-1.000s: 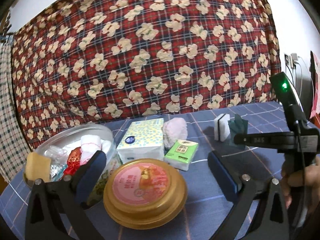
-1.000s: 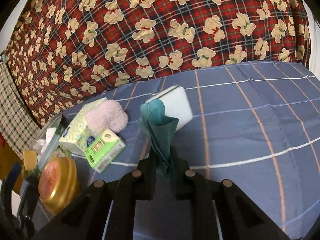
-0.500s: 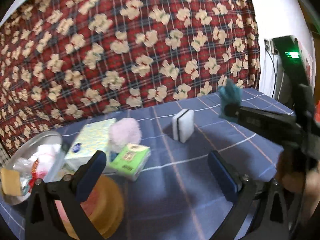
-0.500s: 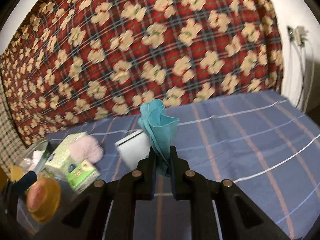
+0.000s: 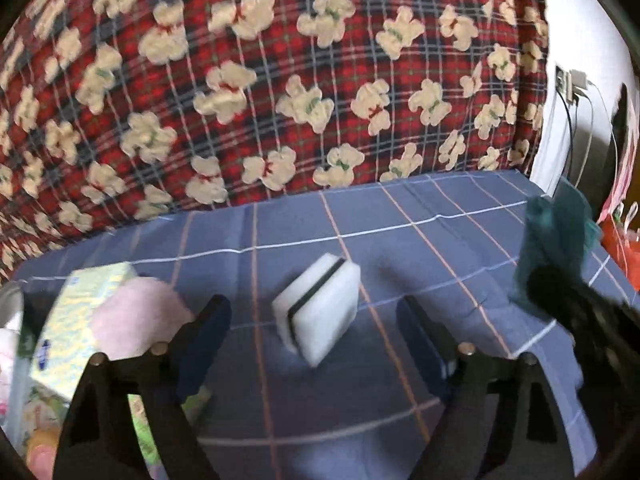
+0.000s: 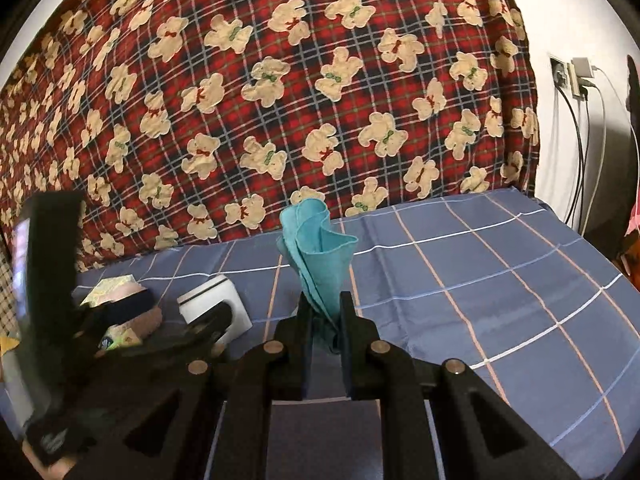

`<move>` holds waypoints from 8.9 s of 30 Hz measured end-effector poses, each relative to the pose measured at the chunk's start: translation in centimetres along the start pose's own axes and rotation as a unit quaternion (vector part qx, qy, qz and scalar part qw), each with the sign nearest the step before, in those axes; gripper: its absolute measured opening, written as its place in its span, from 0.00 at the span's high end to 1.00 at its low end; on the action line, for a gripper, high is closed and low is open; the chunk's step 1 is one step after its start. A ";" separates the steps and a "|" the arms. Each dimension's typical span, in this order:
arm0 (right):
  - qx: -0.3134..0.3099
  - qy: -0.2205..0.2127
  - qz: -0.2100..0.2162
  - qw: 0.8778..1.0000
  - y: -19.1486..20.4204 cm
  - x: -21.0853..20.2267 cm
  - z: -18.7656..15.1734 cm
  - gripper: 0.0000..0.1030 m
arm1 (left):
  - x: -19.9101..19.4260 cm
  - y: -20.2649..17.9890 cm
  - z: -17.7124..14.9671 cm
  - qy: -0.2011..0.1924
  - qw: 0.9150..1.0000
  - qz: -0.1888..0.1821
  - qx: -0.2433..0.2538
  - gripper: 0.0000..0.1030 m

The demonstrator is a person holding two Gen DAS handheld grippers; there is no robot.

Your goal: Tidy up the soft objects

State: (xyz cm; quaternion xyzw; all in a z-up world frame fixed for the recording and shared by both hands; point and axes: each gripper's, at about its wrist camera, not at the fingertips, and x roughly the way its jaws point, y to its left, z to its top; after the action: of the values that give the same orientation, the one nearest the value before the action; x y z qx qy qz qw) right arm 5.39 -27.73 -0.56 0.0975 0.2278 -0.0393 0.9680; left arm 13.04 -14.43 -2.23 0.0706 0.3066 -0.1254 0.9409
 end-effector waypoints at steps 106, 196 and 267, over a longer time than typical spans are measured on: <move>-0.145 -0.042 0.204 0.967 34.2 -5.6 -8.2 0.87 | -18.3 33.1 -13.8 -0.126 0.969 0.114 -0.182 0.63; -0.141 -0.106 0.173 0.969 33.2 -5.5 -8.5 0.19 | -17.1 32.0 -14.2 -0.092 0.950 0.239 -0.179 0.00; -0.082 0.125 0.051 0.987 13.3 6.9 -2.7 0.41 | -16.0 18.3 -7.9 -0.114 0.991 0.054 -0.037 0.00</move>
State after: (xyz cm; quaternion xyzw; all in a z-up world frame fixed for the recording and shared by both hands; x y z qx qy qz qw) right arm 11.97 -14.39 -3.70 0.0330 0.3446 0.0415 0.9372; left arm 1.20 7.81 1.99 0.0375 0.1973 -0.0706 0.9771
